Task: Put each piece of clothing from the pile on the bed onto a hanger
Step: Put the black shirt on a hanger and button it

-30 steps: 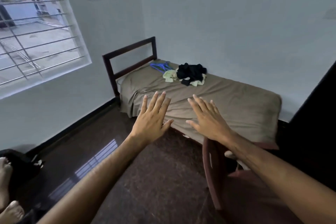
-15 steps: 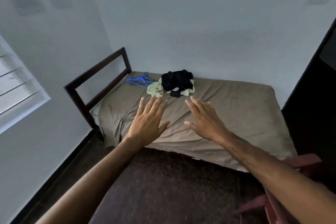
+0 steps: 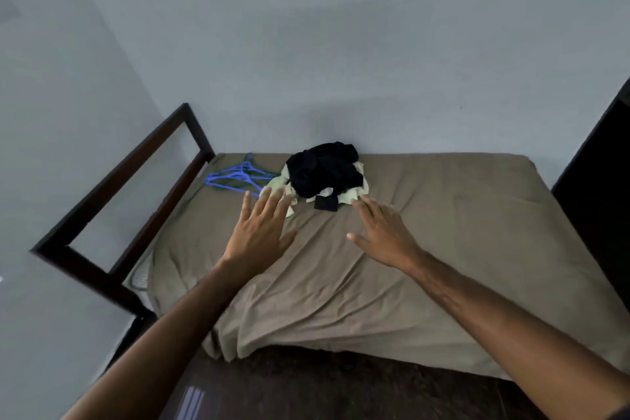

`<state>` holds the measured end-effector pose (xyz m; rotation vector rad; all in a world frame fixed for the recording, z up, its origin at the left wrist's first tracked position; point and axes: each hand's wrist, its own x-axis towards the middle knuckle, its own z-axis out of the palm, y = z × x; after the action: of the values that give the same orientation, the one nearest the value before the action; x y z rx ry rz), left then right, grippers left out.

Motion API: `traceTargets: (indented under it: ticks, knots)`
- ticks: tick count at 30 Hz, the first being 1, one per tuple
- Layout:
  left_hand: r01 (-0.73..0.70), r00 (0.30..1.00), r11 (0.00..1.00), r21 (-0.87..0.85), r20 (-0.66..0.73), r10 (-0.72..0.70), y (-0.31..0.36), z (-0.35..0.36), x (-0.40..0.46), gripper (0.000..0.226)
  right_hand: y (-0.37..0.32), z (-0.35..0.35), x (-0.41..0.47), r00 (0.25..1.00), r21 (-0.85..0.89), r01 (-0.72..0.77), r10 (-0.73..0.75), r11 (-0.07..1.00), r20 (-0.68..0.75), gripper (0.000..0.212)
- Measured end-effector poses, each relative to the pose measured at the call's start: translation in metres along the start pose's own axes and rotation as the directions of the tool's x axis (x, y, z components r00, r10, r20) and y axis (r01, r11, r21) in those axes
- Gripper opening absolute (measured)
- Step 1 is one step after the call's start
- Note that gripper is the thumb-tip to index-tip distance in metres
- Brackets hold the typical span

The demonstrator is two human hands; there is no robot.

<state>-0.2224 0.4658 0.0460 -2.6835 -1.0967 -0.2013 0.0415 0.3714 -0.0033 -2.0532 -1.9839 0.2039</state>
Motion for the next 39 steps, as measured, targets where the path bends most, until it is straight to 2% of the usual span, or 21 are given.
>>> traceTargets:
  ticks: [6, 12, 17, 21, 23, 27, 29, 30, 32, 33, 34, 36, 37, 39]
  knots:
    - [-0.061, 0.996, 0.996, -0.06, 0.064, 0.065, -0.067, 0.078, 0.098, 0.067, 0.015, 0.033, 0.117, 0.995, 0.001, -0.088, 0.088, 0.996, 0.049, 0.075]
    - [-0.087, 0.971, 0.988, -0.131, 0.211, 0.113, -0.158, 0.19, 0.218, 0.067, 0.034, 0.091, 0.26, 0.97, 0.019, -0.225, 0.222, 0.974, 0.102, 0.07]
    - [-0.032, 0.924, 0.968, -0.248, 0.362, 0.123, -0.229, 0.322, 0.328, 0.048, 0.062, 0.179, 0.392, 0.912, 0.141, -0.396, 0.37, 0.907, 0.177, 0.061]
    - [0.173, 0.879, 0.888, -0.426, 0.473, 0.056, -0.248, 0.415, 0.385, 0.046, 0.094, 0.247, 0.481, 0.865, 0.293, -0.499, 0.447, 0.815, 0.229, 0.057]
    - [0.201, 0.87, 0.865, -0.459, 0.49, 0.058, -0.25, 0.46, 0.411, 0.05, 0.116, 0.281, 0.528, 0.855, 0.354, -0.519, 0.472, 0.778, 0.215, 0.057]
    - [0.194, 0.906, 0.851, -0.487, 0.421, 0.035, -0.239, 0.535, 0.441, 0.055, 0.153, 0.347, 0.603, 0.858, 0.465, -0.486, 0.505, 0.74, 0.094, 0.076]
    - [0.169, 0.915, 0.846, -0.506, 0.4, 0.057, -0.234, 0.568, 0.442, 0.06, 0.163, 0.376, 0.63, 0.817, 0.499, -0.543, 0.561, 0.675, 0.13, 0.082]
    - [0.149, 0.915, 0.848, -0.508, 0.395, 0.076, -0.232, 0.582, 0.441, 0.065, 0.169, 0.39, 0.641, 0.791, 0.489, -0.578, 0.595, 0.653, 0.141, 0.074]
    - [0.127, 0.921, 0.847, -0.516, 0.377, 0.092, -0.231, 0.606, 0.437, 0.08, 0.18, 0.411, 0.655, 0.772, 0.549, -0.565, 0.629, 0.616, 0.089, 0.031]
    - [0.132, 0.931, 0.848, -0.513, 0.357, 0.072, -0.23, 0.614, 0.435, 0.083, 0.186, 0.415, 0.657, 0.773, 0.661, -0.499, 0.633, 0.561, 0.046, 0.018]
    - [0.137, 0.943, 0.857, -0.496, 0.331, 0.042, -0.227, 0.62, 0.435, 0.083, 0.194, 0.415, 0.652, 0.773, 0.787, -0.406, 0.634, 0.464, 0.025, 0.018]
    - [0.124, 0.968, 0.907, -0.402, 0.249, -0.022, -0.218, 0.622, 0.434, 0.084, 0.211, 0.4, 0.625, 0.776, 0.972, -0.182, 0.628, 0.147, 0.05, 0.018]
    - [0.097, 0.981, 0.937, -0.335, 0.189, -0.033, -0.212, 0.619, 0.437, 0.084, 0.224, 0.387, 0.605, 0.785, 0.995, -0.091, 0.613, -0.03, 0.09, 0.017]
    - [0.004, 0.997, 0.96, -0.28, 0.075, 0.018, -0.195, 0.604, 0.451, 0.088, 0.256, 0.358, 0.556, 0.788, 0.936, 0.042, 0.588, -0.349, 0.184, 0.019]
